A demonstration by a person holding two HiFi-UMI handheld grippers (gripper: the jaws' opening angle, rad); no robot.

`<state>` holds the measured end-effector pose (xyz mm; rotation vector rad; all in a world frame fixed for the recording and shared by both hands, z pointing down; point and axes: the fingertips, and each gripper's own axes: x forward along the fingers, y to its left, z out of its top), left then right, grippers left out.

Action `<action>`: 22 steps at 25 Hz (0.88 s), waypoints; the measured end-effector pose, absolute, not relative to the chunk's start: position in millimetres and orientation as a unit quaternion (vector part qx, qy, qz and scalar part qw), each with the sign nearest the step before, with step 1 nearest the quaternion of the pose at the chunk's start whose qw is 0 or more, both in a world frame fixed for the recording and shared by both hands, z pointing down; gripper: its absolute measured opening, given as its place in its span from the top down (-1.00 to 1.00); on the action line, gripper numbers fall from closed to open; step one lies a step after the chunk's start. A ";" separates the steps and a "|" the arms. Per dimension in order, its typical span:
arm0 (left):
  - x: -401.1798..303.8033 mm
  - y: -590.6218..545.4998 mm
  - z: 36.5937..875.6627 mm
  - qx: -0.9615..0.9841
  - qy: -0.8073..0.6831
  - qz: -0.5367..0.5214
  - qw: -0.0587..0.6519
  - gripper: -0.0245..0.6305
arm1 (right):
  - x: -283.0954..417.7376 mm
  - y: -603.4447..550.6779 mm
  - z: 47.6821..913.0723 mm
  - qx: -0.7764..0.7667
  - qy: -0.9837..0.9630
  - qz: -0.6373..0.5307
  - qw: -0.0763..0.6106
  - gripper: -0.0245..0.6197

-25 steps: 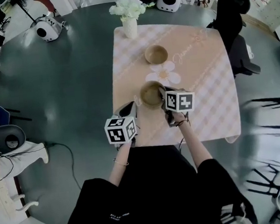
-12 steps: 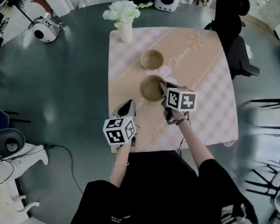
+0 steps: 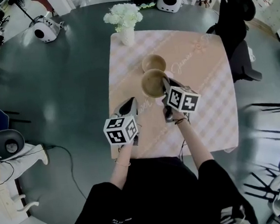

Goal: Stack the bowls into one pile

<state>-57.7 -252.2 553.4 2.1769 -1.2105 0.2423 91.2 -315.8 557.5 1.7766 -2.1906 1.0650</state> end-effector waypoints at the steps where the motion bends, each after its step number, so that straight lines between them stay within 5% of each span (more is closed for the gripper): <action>1: -56.5 -256.6 551.5 0.827 -0.458 0.086 0.315 0.93 | 92.5 -319.9 556.3 0.592 -0.724 0.351 0.059 0.86; 22: -45.1 -313.3 570.9 0.819 -0.468 0.097 0.318 0.93 | 115.9 -402.8 565.8 0.642 -0.686 0.339 0.047 0.86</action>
